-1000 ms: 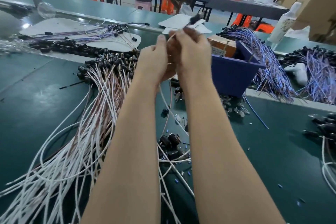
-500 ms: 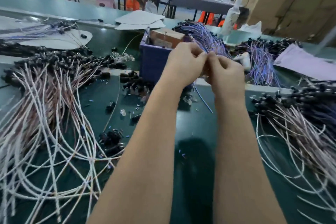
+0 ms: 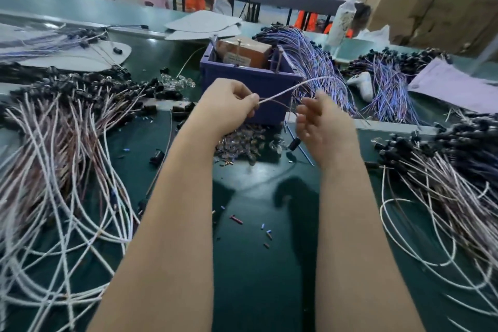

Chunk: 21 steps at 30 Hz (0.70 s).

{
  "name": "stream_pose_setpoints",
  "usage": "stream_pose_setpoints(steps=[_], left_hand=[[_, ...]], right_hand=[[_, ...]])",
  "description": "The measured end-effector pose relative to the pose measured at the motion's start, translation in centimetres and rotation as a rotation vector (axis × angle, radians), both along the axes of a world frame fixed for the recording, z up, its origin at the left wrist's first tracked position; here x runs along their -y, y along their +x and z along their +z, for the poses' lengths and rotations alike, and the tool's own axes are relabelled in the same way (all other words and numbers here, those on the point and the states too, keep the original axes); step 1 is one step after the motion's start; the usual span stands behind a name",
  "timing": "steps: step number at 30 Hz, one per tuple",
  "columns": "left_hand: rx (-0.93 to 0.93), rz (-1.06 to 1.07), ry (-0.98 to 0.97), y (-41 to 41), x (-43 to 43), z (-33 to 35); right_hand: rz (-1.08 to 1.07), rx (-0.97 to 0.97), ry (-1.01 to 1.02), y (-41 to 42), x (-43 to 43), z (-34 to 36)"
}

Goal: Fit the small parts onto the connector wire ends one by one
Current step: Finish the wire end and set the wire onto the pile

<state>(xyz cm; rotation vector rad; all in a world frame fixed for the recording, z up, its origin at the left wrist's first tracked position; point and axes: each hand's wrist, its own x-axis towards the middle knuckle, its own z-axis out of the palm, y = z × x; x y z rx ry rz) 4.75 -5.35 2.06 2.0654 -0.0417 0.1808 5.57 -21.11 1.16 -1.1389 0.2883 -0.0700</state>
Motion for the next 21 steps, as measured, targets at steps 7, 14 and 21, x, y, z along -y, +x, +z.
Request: stream_pose_setpoints(steps=[7,14,21], left_hand=[[0.036,-0.029,0.034,0.0,1.0,-0.5],[-0.025,-0.025,0.037,0.1,0.1,-0.5],[0.012,0.005,0.010,0.1,0.2,-0.5]], right_hand=[[0.159,0.149,-0.465,-0.1,-3.3,-0.4],[-0.063,0.144,-0.168,0.0,-2.0,-0.3],[0.203,0.083,-0.586,-1.2,-2.2,1.2]])
